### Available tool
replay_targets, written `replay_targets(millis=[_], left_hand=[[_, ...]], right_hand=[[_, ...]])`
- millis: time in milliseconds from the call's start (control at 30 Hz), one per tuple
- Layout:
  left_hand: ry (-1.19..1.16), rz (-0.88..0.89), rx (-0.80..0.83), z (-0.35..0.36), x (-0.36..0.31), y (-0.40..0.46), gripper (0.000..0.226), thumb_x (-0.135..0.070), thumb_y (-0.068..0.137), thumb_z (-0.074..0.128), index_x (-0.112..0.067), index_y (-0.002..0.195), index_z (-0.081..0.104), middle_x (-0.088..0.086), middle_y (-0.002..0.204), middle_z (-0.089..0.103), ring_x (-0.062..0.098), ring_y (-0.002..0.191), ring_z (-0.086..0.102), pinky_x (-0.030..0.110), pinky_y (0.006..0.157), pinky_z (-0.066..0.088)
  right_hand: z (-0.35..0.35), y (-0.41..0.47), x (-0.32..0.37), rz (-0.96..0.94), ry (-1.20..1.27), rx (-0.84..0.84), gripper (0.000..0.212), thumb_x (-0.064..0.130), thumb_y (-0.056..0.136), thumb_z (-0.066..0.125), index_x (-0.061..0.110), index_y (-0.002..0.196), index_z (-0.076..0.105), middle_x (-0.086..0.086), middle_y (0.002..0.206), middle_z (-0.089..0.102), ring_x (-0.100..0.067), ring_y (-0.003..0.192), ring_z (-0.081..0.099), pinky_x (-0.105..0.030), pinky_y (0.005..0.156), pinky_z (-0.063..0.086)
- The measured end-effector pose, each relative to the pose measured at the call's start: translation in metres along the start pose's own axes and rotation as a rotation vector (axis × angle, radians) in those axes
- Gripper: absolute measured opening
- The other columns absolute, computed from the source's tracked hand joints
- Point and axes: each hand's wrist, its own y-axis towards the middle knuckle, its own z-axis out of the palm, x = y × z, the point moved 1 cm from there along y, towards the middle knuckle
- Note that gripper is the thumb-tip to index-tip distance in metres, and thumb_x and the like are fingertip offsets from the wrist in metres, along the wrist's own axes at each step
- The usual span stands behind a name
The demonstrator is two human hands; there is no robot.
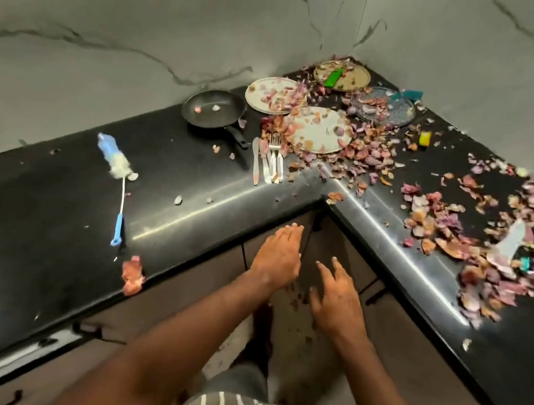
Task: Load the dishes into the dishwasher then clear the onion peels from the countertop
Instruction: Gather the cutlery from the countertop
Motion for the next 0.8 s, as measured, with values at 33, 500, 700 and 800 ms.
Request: replay_targets(millis=[33,500,700,800], left_hand=[[-0.005,0.007,-0.011,-0.004,0.003,0.021,0.070,-0.021,0.100,0.055,-0.006,0.161,0.025,0.013,0.165,0.032,0.027,0.154,0.028,0.040,0.126,0.025],[-0.207,-0.147,-0.263,-0.061,0.107,0.183,0.041,-0.010,0.092,0.056,-0.006,0.132,0.056,0.017,0.123,0.059,0.033,0.113,0.054,0.047,0.099,0.049],[-0.132,-0.279,-0.270,-0.050,0.163,0.193,0.023,-0.029,0.097,0.059,-0.016,0.115,0.053,0.008,0.114,0.052,0.027,0.107,0.045,0.042,0.100,0.040],[-0.105,-0.244,-0.324,-0.046,0.170,0.189,0.026,-0.033,0.098,0.061,-0.016,0.116,0.056,0.006,0.110,0.053,0.025,0.099,0.046,0.040,0.088,0.045]], right_hand=[[-0.006,0.021,0.002,-0.014,0.012,-0.018,0.064,0.028,0.093,0.068,0.021,0.154,0.048,-0.017,0.164,0.035,-0.035,0.147,0.040,-0.045,0.117,0.040],[-0.055,0.241,0.083,-0.060,0.086,-0.109,0.054,0.030,0.097,0.064,0.018,0.148,0.053,-0.007,0.152,0.050,-0.027,0.142,0.045,-0.043,0.117,0.042],[-0.040,0.284,0.112,-0.041,0.056,-0.032,0.039,0.045,0.099,0.059,0.021,0.129,0.063,-0.003,0.121,0.066,-0.024,0.115,0.061,-0.041,0.099,0.051],[-0.036,0.314,0.128,-0.001,0.006,0.013,0.036,0.050,0.099,0.058,0.016,0.108,0.066,-0.005,0.105,0.067,-0.026,0.101,0.063,-0.038,0.083,0.049]])
